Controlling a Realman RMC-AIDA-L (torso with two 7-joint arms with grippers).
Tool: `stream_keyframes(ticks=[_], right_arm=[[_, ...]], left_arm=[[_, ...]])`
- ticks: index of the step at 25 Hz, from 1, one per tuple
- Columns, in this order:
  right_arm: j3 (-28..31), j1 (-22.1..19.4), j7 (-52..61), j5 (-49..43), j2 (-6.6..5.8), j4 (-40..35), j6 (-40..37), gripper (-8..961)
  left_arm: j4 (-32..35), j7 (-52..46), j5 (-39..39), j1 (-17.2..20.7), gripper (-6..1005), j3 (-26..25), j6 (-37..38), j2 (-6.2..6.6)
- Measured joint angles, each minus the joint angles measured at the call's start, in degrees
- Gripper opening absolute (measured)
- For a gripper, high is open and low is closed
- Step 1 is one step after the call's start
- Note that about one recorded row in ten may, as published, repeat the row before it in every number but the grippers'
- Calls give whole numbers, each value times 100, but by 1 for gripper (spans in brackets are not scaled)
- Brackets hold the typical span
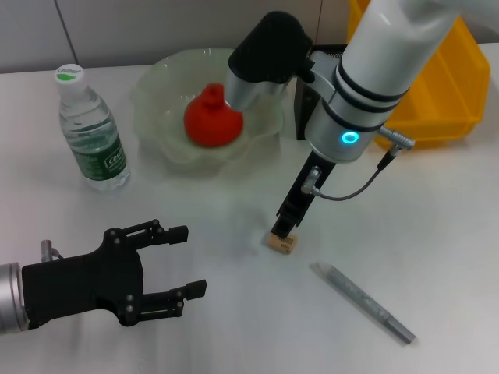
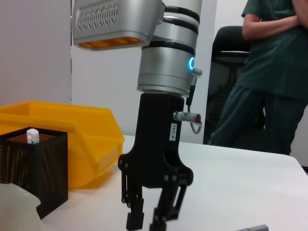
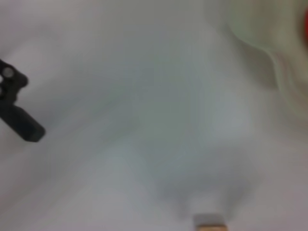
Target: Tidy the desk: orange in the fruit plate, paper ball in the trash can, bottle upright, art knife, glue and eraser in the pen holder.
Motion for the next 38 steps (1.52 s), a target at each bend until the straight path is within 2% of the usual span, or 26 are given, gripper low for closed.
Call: stream_keyframes(ticks=[8, 13, 22, 37, 38], right_arm=[[-433, 275, -60, 262, 25, 661, 413, 438], [-639, 301, -59, 401, 29, 782, 552, 516], [-946, 342, -24, 562, 30, 974, 751, 502], [-1023, 382, -14, 575, 30, 1085, 842, 478], [-1023, 384, -12, 575, 30, 1079, 834, 445]], left_arm=[[-10, 0, 4, -3, 785, 10, -38, 0], [-10, 0, 4, -3, 785, 10, -44, -1], [-68, 3, 3, -49, 786, 11, -52, -8], [-125, 34, 3, -82, 785, 10, -68, 0], [-124, 35, 3, -84, 785, 10, -68, 0]])
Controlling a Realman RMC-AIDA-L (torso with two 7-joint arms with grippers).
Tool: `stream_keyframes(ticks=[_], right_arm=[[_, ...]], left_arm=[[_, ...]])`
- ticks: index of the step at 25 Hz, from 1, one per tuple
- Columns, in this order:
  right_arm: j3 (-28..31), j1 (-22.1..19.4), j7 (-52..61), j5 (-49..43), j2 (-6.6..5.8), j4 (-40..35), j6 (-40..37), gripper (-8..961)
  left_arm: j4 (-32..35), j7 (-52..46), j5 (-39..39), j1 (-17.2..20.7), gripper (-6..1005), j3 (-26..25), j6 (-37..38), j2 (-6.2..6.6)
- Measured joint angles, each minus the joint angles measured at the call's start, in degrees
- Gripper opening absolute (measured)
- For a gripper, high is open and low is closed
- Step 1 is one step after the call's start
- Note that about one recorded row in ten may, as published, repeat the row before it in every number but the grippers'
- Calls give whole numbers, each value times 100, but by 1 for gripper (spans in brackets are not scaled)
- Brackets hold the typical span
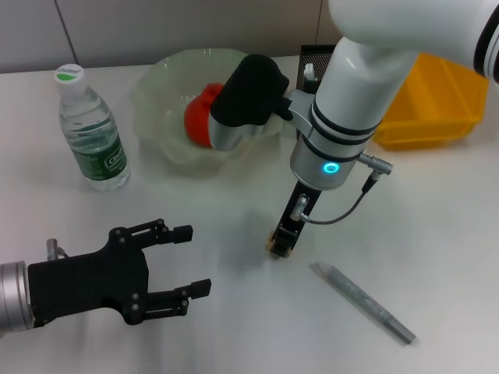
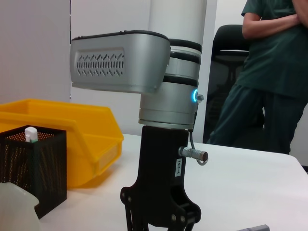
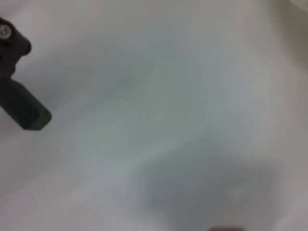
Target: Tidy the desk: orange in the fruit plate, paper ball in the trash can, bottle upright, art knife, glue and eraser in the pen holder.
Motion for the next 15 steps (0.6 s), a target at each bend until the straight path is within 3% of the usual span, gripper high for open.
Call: stream_keyframes(ticks=[5, 15], right_arm=[[0, 3, 21, 0, 0, -46, -39, 278], [373, -266, 265, -459, -63, -1052, -669, 256]], left_arm=[[-6, 0, 0, -6, 785, 0, 0, 0], [-21, 0, 0, -17, 785, 0, 0, 0]])
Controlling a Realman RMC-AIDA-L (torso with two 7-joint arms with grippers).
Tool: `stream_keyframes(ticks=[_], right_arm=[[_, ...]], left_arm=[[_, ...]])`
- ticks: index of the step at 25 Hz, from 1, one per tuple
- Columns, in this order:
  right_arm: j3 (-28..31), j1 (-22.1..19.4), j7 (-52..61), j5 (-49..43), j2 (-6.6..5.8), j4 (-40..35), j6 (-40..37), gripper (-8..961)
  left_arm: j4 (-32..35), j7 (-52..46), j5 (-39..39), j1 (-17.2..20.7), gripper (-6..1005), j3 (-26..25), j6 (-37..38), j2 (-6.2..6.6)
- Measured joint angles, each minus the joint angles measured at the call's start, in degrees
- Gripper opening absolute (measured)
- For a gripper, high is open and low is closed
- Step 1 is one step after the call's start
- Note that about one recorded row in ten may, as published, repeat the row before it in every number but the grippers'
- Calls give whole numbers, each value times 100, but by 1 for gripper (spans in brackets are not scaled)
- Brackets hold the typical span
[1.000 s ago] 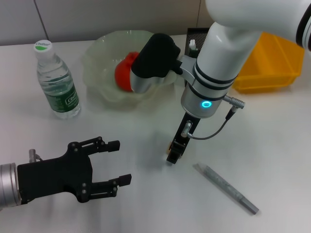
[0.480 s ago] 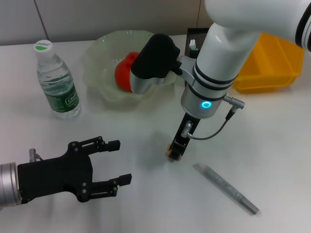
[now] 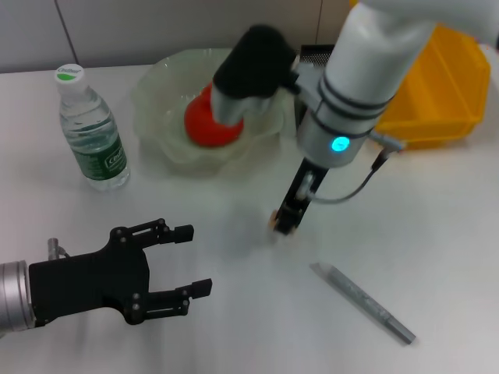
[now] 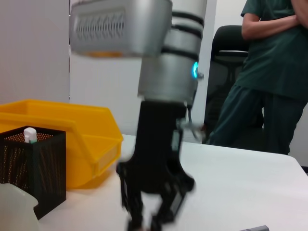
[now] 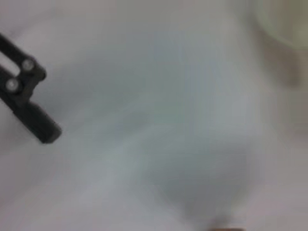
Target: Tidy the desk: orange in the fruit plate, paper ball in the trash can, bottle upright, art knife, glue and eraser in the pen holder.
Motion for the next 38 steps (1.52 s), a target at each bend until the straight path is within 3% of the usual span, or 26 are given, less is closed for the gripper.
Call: stream_keyframes(ticks=[8, 14, 22, 25, 29, 38], right_arm=[[1667, -570, 41, -1001, -17, -1876, -1124, 265], [2351, -739, -26, -1765, -72, -2636, -1444, 272], [3564, -828, -846, -1840, -291, -2323, -903, 282], [3905, -893, -1246, -1771, -309, -2142, -551, 285], [4060, -1046, -1759, -1334, -342, -1964, -27, 290], [4224, -1150, -2639, -240, -577, -1024, 925, 301]], left_arm=[[-4, 10, 0, 9, 785, 0, 0, 0], [-4, 18, 0, 14, 786, 0, 0, 0], [-14, 27, 0, 1, 786, 1, 2, 0], [-14, 27, 0, -11, 786, 0, 1, 0], [-14, 20, 0, -36, 786, 0, -2, 0], [-13, -22, 0, -65, 786, 0, -1, -7]])
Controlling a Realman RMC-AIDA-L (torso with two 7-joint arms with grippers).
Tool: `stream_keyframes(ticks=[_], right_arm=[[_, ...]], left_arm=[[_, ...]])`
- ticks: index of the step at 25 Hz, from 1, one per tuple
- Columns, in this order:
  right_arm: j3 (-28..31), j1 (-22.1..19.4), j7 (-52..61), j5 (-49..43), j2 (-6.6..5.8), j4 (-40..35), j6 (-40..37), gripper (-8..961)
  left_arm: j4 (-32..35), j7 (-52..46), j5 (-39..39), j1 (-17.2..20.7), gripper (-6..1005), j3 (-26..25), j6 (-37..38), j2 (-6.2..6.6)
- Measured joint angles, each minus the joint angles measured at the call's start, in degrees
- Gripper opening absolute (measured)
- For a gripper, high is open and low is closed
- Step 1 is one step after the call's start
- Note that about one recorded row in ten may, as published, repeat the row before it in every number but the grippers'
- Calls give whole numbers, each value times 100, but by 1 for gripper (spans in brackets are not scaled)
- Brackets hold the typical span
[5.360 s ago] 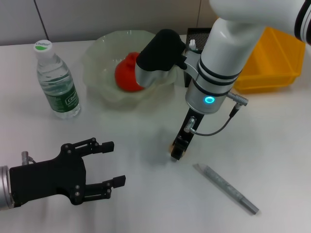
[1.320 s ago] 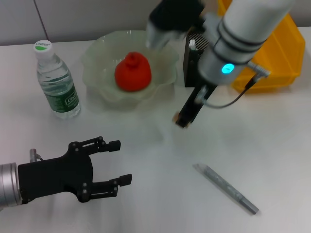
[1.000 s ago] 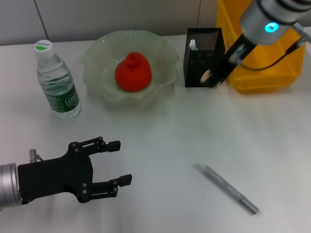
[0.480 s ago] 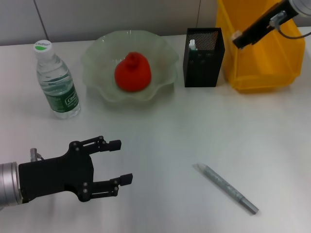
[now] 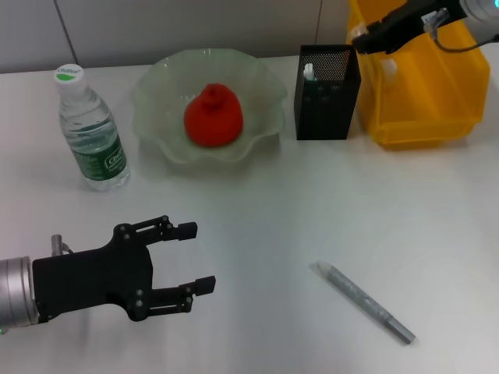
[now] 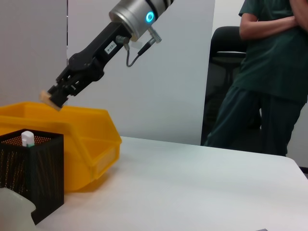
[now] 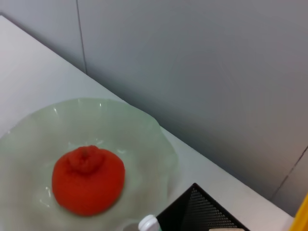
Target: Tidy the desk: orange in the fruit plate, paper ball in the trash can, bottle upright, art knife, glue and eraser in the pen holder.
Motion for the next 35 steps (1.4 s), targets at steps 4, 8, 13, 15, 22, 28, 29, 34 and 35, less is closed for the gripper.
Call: stream_keyframes(ticks=[4, 8, 13, 15, 22, 28, 29, 34, 35], right_arm=[[44, -14, -466, 495, -47, 420, 293, 306], [82, 11, -726, 725, -72, 808, 536, 310], [81, 28, -934, 823, -38, 1056, 710, 316], [81, 31, -992, 839, -34, 1114, 760, 319], [86, 9, -1107, 969, -27, 1258, 1021, 327], [129, -43, -1210, 1037, -35, 1267, 1119, 334], [132, -44, -1226, 1044, -37, 1267, 1119, 362], [129, -48, -1204, 1058, -36, 1209, 1014, 500], [116, -55, -1118, 1057, -27, 1122, 917, 527]], left_arm=[[0, -11, 0, -8, 786, 0, 0, -2], [0, -13, -3, -32, 786, 0, -4, -3], [0, -14, -4, -38, 786, 0, -8, -3], [0, -14, -3, -38, 786, 0, -15, -2], [-37, -14, 0, -39, 786, 0, -32, -2], [-70, -14, 0, -47, 787, 0, -35, 6], [-70, -14, 1, -47, 787, 0, -35, 6], [-71, -15, 0, -48, 787, 0, -34, 7], [-71, -17, 0, -48, 787, 0, -32, 7]])
